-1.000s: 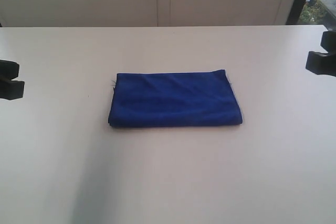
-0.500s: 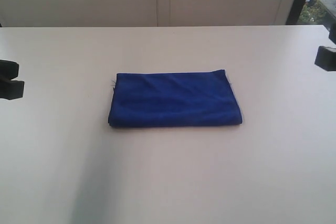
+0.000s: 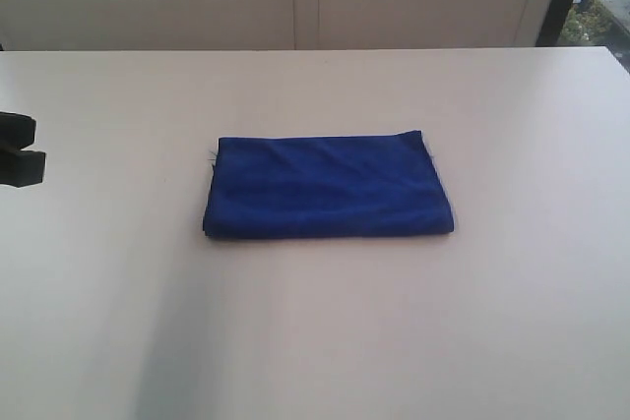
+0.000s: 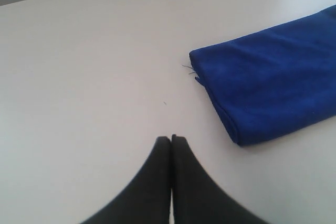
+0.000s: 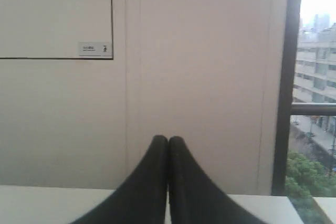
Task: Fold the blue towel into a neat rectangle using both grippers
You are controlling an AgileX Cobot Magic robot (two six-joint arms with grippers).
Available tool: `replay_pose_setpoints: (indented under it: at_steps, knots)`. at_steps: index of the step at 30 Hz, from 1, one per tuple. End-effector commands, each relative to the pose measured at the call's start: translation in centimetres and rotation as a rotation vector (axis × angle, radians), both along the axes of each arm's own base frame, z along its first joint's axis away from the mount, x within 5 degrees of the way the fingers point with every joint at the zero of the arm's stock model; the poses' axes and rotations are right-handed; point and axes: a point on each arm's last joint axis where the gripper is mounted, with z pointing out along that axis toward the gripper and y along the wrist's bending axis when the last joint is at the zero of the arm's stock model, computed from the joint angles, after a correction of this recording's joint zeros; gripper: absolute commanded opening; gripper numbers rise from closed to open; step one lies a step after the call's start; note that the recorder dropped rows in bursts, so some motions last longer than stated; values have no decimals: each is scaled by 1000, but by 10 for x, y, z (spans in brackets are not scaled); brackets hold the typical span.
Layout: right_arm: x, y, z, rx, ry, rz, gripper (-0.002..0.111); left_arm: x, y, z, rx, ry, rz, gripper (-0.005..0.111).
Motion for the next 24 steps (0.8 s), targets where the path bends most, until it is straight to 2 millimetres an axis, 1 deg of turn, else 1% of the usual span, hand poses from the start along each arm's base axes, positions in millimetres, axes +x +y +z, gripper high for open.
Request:
replay_pose_setpoints:
  at_steps: [1, 6, 15, 16, 18, 24]
  knots:
    - [-9, -6, -12, 2, -31, -114, 0, -2, 0, 0, -1, -1, -1, 0]
    - [-17, -9, -14, 0, -64, -205, 0, -2, 0, 0, -1, -1, -1, 0]
    - [-16, -9, -14, 0, -64, -208, 0, -2, 0, 0, -1, -1, -1, 0]
    - [-17, -9, -14, -20, -68, -214, 0, -2, 0, 0, -1, -1, -1, 0]
    - [-17, -10, -12, -128, -89, -257, 0, -2, 0, 0, -1, -1, -1, 0]
    - [-15, -10, -20, -131, 8, -242, 0, -2, 0, 0, -1, -1, -1, 0]
